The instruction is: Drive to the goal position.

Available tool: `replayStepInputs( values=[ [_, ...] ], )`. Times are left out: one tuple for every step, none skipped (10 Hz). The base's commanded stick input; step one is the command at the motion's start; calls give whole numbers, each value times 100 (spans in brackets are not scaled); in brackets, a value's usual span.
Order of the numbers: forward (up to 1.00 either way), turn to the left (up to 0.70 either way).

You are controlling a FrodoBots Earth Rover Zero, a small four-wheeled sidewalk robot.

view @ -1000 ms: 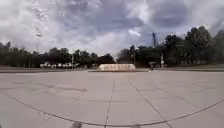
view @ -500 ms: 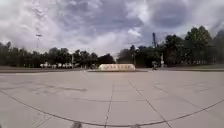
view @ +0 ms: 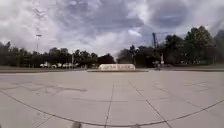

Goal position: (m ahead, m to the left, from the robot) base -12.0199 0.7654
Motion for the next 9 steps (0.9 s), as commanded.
replayStepInputs(
  values=[
    [6,0],
    [6,0],
    [6,0],
    [6,0],
    [6,0],
    [6,0],
    [6,0],
    [6,0],
    [6,0]
  ],
)
